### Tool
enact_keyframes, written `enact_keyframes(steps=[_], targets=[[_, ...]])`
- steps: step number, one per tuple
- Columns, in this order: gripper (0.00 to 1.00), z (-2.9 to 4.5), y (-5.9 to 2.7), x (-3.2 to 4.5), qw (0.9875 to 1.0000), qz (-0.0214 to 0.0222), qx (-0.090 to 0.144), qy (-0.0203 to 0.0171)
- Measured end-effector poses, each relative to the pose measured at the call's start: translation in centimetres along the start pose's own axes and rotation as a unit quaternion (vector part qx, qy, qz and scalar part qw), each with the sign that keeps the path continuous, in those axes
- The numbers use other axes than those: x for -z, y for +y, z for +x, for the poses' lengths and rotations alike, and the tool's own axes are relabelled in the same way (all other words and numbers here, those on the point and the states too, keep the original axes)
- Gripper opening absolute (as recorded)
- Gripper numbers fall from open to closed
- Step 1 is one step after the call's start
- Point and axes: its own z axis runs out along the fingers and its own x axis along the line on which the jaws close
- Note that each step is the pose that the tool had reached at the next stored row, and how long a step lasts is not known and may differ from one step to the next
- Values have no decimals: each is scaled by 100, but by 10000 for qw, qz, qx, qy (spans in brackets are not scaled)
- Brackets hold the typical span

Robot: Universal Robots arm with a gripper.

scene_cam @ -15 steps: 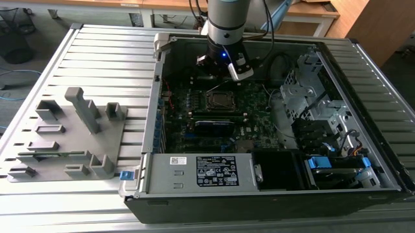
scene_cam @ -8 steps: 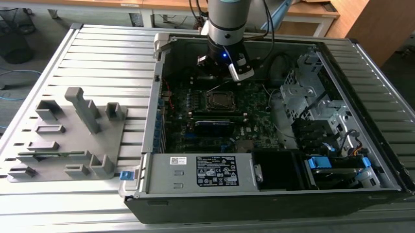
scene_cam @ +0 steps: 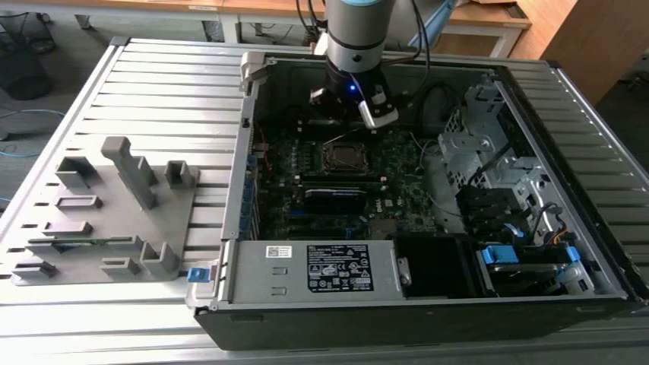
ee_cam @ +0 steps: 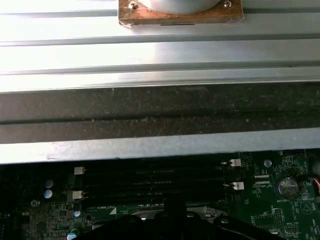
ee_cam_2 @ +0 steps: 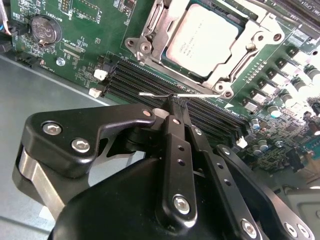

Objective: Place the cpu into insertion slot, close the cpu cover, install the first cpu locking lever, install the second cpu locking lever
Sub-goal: 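Install the first cpu locking lever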

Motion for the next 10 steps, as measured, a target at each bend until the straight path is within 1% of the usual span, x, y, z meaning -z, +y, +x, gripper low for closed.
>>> enact_keyframes(steps=[4, 10], targets=[[11, -4, -4, -17, 10000, 1, 0, 1], [11, -14, -4, -22, 10000, 0, -1, 0]])
